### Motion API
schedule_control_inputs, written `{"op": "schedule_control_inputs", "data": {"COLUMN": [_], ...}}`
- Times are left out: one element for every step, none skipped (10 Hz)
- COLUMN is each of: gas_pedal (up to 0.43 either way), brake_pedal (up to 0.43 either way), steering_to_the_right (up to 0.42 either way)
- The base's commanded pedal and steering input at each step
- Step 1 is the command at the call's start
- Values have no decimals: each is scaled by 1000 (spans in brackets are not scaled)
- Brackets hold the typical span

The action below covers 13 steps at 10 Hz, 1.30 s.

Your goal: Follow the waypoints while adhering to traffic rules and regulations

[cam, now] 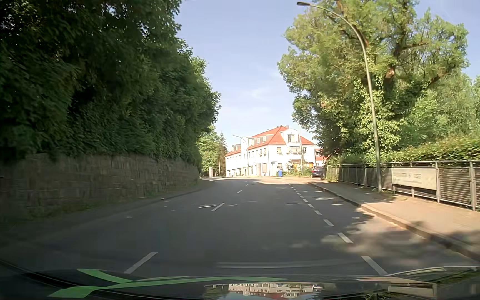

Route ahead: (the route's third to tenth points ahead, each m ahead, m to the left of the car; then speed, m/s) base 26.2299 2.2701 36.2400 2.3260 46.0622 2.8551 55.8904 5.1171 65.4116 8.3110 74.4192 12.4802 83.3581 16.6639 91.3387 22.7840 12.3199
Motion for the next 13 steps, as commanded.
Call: {"op": "schedule_control_inputs", "data": {"gas_pedal": [157, 157, 157, 157, 150, 150, 138, 138, 130, 130, 110, 98, 98], "brake_pedal": [0, 0, 0, 0, 0, 0, 0, 0, 0, 0, 0, 0, 0], "steering_to_the_right": [7, 7, 6, 5, 4, 2, 1, -1, -3, -4, -4, -5, -6]}}
